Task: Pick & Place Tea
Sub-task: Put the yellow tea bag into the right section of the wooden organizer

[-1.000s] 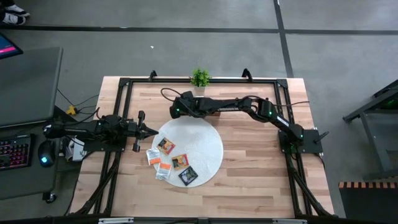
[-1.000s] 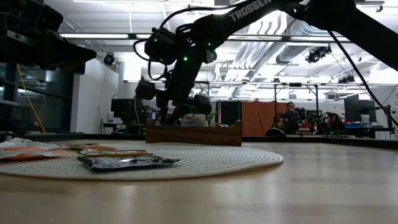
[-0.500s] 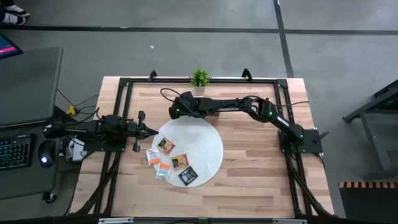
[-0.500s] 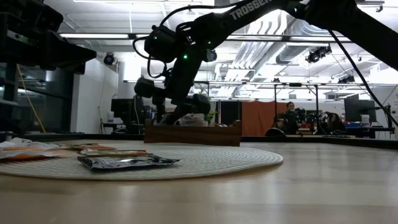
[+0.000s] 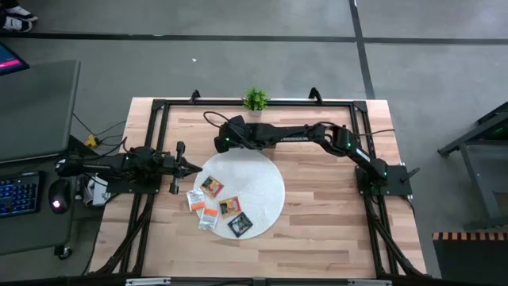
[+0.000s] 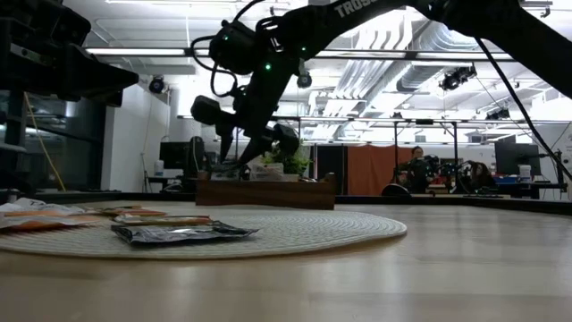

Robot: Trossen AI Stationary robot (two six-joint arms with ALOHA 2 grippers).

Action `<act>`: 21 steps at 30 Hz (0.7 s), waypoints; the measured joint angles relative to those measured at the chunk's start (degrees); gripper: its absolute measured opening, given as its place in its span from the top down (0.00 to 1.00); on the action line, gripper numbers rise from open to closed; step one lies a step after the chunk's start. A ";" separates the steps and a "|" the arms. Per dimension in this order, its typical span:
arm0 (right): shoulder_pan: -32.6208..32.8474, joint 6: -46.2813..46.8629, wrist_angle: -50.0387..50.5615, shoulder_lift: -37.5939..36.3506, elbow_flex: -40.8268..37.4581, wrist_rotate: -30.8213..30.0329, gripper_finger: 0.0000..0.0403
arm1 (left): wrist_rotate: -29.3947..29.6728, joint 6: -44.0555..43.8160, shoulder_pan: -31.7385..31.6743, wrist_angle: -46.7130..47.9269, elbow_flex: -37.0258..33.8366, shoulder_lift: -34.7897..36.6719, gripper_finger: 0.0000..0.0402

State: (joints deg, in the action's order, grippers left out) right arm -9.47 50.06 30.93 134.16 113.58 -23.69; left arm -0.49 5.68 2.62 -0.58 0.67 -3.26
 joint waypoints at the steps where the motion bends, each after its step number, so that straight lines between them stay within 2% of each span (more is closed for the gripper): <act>1: 0.04 0.00 0.22 -0.02 0.00 -0.06 0.62 | 0.00 -0.01 0.00 0.00 0.00 -0.01 1.00; 10: 0.98 -0.02 0.90 -0.56 0.00 -0.32 0.62 | 0.00 0.00 0.00 0.00 0.00 0.00 1.00; 21: 3.45 -0.49 6.25 -0.56 0.00 3.33 0.62 | 0.00 0.00 0.00 0.00 0.00 -0.01 1.00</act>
State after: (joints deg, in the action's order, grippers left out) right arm -6.03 49.57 37.18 133.60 113.58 -20.37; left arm -0.49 5.67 2.61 -0.58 0.67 -3.27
